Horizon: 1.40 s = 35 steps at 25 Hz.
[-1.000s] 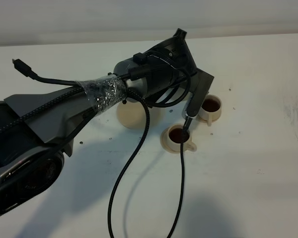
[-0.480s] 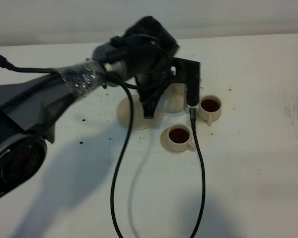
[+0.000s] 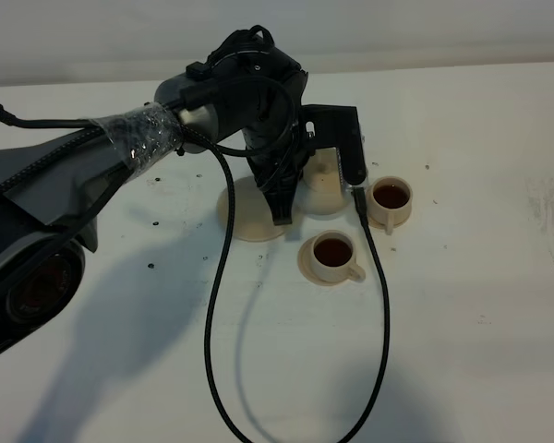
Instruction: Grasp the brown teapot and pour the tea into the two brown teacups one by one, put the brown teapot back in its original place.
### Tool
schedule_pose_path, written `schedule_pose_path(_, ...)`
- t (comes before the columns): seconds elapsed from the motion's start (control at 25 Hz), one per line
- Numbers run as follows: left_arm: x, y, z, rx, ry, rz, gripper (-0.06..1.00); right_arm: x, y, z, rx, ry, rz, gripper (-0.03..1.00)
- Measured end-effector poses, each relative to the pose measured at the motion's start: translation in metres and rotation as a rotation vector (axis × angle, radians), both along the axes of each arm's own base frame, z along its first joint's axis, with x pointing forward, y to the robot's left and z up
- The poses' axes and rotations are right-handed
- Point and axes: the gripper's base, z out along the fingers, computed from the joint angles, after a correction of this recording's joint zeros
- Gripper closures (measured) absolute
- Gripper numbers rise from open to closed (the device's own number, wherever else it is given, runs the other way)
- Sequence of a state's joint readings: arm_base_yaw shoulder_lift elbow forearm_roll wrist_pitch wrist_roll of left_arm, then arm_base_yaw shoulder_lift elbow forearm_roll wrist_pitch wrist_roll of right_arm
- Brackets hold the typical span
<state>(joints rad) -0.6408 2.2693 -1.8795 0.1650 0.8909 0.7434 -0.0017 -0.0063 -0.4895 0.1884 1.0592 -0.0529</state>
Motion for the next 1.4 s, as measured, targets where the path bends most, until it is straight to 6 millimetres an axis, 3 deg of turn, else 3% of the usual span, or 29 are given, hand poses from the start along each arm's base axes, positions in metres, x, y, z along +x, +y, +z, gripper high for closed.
schedule_pose_path(0.32,-0.015,0.016,0.049,-0.076,0.031,0.424,0.84,0.000,0.000,0.000,0.000,0.000,0.000,0.73)
schedule_pose_path(0.48,-0.018,0.032,0.049,-0.026,0.079,0.661,0.84,0.000,0.000,0.000,0.000,0.000,0.000,0.73)
schedule_pose_path(0.72,-0.014,0.042,0.049,-0.047,0.082,0.832,0.84,0.000,0.000,0.000,0.000,0.000,0.000,0.73)
schedule_pose_path(0.88,-0.012,0.039,0.042,-0.066,0.093,0.872,0.84,0.000,0.000,0.000,0.000,0.000,0.000,0.73)
schedule_pose_path(1.2,-0.006,0.027,0.002,-0.090,0.166,0.891,0.84,0.000,0.000,0.000,0.000,0.000,0.000,0.73)
schedule_pose_path(1.4,-0.005,0.027,-0.006,-0.071,0.177,0.894,0.84,0.000,0.000,0.000,0.000,0.000,0.000,0.73)
